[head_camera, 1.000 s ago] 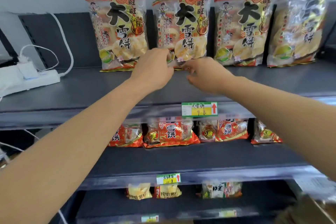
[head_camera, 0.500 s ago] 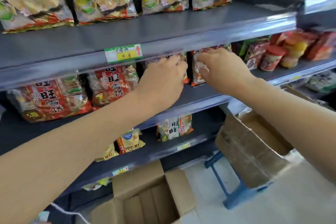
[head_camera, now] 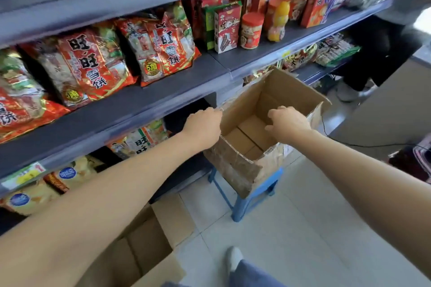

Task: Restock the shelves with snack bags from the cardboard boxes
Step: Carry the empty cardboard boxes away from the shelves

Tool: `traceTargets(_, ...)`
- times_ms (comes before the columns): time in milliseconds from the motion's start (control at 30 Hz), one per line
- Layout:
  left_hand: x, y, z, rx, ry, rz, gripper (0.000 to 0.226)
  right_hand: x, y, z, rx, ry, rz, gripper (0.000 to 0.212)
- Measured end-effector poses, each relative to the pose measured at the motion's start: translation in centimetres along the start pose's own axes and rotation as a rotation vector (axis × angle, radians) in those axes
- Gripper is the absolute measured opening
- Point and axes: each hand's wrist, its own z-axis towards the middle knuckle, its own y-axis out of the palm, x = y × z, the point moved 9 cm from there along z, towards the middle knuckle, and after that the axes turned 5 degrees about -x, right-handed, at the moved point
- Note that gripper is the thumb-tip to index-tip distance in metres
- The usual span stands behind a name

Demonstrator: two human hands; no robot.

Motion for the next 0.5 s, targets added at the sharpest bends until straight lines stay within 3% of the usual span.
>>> traceTargets(233,2.2,7.8,5.8,-0.175,-0.147,-0.028,0.023,6.0,8.5,2.0,-0.159,0.336,0.389,0.046)
traceTargets(367,0.5,11.6,7.3,-0.254,-0.331,-0.018,0.047,6.5,11.9,3.4,-0.168,0.472,0.59,0.075)
traceTargets(433,-0.1,12.7,7.8,-0.242,-0.364,-0.047,0.048,6.4,13.4,4.1,-0.173,0.517,0.653,0.091)
traceTargets(500,-0.4,13.3,8.3,-0.231,-0.365,-0.064,0.05,6.2,14.5,4.5,-0.165,0.599,0.753,0.093)
